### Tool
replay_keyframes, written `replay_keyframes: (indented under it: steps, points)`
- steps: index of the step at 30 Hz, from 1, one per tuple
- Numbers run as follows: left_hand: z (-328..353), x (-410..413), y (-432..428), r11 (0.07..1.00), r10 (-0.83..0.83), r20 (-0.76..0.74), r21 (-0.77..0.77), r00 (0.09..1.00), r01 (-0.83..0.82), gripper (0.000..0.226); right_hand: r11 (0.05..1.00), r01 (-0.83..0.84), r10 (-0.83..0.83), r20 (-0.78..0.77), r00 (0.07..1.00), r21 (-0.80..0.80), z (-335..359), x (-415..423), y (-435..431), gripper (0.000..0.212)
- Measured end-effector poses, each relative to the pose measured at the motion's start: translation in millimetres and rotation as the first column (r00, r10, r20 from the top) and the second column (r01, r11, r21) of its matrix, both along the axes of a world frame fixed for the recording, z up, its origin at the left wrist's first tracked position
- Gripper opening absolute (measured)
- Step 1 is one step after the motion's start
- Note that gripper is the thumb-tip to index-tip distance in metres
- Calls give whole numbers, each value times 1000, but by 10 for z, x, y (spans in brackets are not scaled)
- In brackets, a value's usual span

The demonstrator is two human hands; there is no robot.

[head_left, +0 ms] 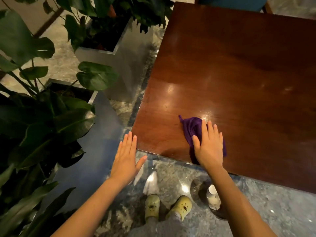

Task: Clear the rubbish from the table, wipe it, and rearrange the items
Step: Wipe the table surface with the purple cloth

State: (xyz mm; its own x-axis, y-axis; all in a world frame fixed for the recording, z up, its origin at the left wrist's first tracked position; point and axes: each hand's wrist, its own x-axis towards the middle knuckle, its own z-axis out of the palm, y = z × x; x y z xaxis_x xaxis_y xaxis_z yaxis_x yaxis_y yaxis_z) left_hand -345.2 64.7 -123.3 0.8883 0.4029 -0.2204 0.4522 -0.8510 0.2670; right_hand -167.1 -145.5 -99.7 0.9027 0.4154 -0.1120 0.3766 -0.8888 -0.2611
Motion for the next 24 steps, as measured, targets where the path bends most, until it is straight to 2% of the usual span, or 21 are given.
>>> replay_keyframes:
  steps: [3,5,9,13,15,19,24]
  points:
    - [71,102,-50,999,-38,17,18,999,38,94,966,-234,241,-63,968,107,105,67,-21,66]
    - [109,234,-101,995,-100,43,0,994,100,90,923,-373,379,-55,924,93,112,195,18,56]
    - [102,466,-244,985,-174,69,7,982,174,84,934,-357,352,115,929,20,-9,52,214,46]
    - [110,616,-444,980,-189,94,-45,977,194,85,921,-389,384,122,915,16,-46,-359,257,49]
    - [134,727,-552,975,-211,96,-54,973,217,91,946,-325,320,129,939,22,-49,-248,131,49]
    - [130,1101,-863,948,-316,78,-18,946,318,96,999,-47,49,77,996,-29,-50,186,-402,51]
    - [143,1550,-1402,875,-483,24,25,875,483,94,962,266,-262,75,962,-60,2,523,-1326,50]
